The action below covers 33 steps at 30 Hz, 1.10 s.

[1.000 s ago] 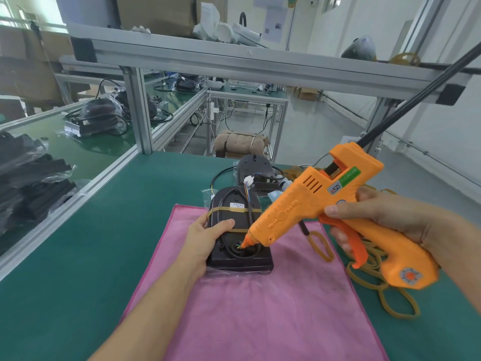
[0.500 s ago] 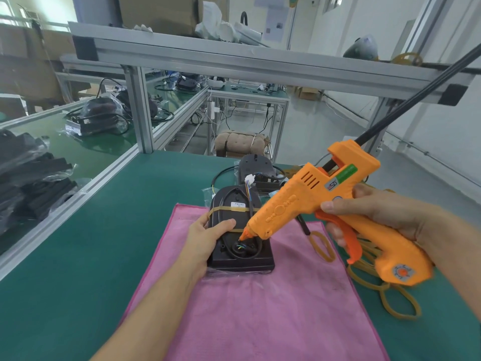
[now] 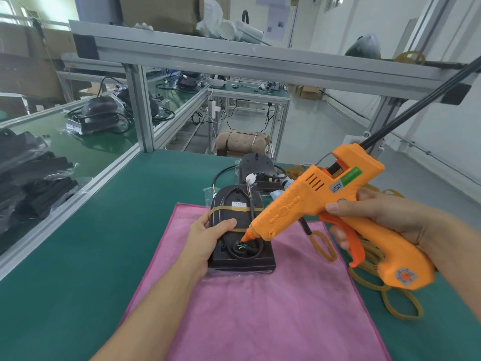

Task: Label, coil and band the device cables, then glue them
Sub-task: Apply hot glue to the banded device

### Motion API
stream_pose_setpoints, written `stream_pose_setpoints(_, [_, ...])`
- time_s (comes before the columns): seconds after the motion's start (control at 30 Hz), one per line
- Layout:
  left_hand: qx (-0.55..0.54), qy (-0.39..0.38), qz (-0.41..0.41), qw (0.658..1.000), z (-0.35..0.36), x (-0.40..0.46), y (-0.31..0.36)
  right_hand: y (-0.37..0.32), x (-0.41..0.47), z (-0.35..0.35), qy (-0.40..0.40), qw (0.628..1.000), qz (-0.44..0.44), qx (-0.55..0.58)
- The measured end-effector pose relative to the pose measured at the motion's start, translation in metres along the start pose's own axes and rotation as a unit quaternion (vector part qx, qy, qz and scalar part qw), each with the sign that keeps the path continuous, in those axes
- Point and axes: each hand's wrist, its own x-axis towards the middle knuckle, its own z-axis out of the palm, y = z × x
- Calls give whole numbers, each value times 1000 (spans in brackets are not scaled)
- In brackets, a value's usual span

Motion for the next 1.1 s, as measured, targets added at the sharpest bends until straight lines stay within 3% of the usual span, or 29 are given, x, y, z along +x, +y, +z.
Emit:
stream_pose_setpoints(0.23, [-2, -6, -1, 1000, -1, 1, -1, -2, 1, 2, -16, 999, 0, 47])
stream_pose_setpoints(0.43, [-2, -5, -2, 1000, -2, 0, -1, -7, 1, 5, -35, 999, 7, 16])
stream_pose_setpoints(0.7, [2, -3, -1, 1000, -1, 0, 0, -23, 2, 6, -118, 990, -14, 81])
stream_pose_setpoints(0.87, [-1, -3, -10, 1000, 0, 0, 0, -22, -8, -2, -111, 991, -10, 81])
stream_pose_setpoints(1.1, [8, 0, -10, 1000, -1, 0, 1, -10, -5, -4, -38, 999, 6, 7])
